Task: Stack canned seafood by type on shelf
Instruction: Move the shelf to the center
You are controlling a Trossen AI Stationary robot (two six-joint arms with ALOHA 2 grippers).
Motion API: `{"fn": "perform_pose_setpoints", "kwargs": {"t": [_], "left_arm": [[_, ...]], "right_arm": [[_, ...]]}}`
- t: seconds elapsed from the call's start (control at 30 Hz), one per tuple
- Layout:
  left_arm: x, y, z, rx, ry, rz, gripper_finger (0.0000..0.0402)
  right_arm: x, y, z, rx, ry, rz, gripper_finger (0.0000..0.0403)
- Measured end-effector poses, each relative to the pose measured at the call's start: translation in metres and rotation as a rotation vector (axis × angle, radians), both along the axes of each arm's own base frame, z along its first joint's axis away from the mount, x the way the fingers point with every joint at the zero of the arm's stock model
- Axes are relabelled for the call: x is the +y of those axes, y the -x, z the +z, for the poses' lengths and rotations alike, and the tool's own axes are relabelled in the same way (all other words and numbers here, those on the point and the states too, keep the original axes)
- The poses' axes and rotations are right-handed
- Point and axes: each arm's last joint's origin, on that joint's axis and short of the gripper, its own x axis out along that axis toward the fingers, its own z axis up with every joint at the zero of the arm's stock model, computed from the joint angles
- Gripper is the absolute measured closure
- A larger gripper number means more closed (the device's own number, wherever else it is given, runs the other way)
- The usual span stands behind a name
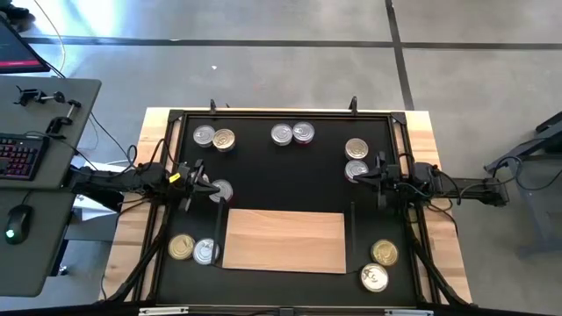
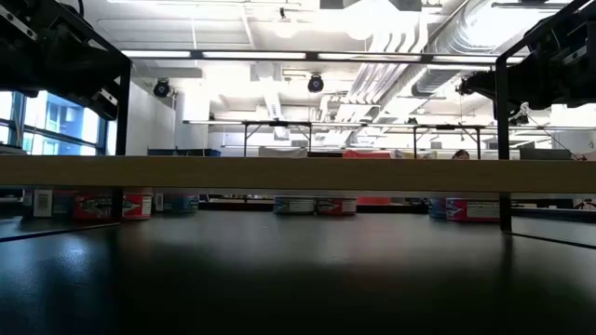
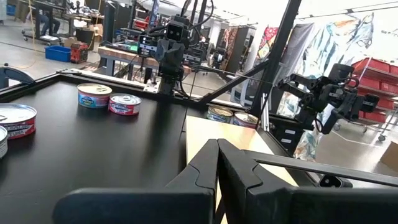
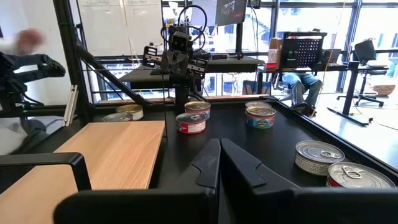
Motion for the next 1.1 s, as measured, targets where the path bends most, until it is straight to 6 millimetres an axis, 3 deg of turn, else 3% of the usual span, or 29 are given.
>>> {"fn": "perform_pose_setpoints", "kwargs": {"t": [0.7,0.83,1.1], "left_arm": [[0.000,0.000,0.000,-0.004,-0.007,0.004,0.0402],[0.003,0.001,0.013,-0.142,-0.151,0.110,0.0401],[0.004,0.006,0.033,-0.359,-0.125,0.156,0.0401]], "right_arm": [[0.000,0.000,0.000,0.000,0.000,0.004,0.0400],[0.000,0.000,0.000,0.000,0.000,0.003,0.0400],[0.000,0.000,0.000,0.000,0.000,0.003,0.0401]]}}
